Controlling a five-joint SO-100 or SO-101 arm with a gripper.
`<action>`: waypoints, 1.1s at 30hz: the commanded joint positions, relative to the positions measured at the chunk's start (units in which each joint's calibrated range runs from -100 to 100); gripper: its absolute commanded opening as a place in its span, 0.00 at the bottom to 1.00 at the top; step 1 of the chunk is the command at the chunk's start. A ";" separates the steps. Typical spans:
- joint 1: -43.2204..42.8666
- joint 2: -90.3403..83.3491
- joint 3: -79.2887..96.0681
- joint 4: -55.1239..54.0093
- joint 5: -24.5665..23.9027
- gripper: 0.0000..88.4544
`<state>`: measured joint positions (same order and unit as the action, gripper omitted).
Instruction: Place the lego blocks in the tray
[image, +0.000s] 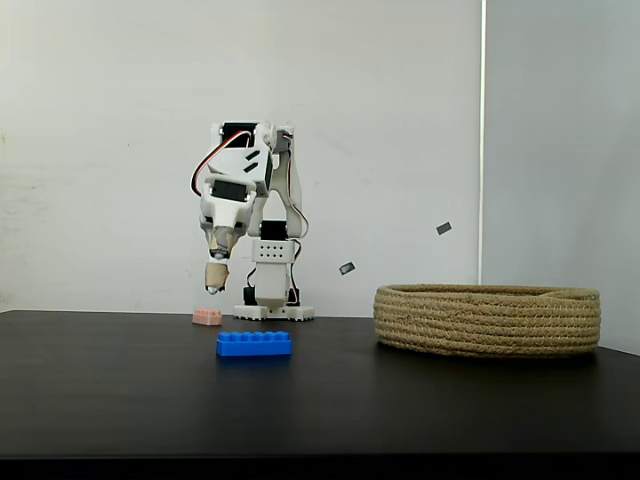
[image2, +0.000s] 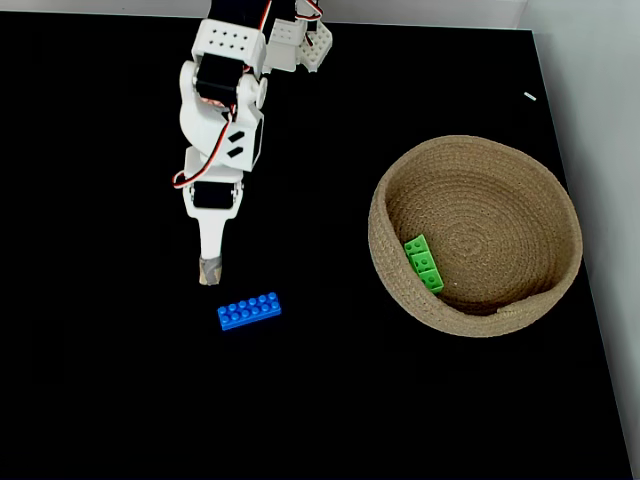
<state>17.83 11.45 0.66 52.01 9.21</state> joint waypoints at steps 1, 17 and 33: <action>-0.44 6.26 -11.83 4.59 0.39 0.37; -4.64 18.13 -22.51 9.42 -0.73 0.35; -9.26 24.49 -24.51 7.26 -0.49 0.17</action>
<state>8.79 35.79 -22.67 60.54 8.13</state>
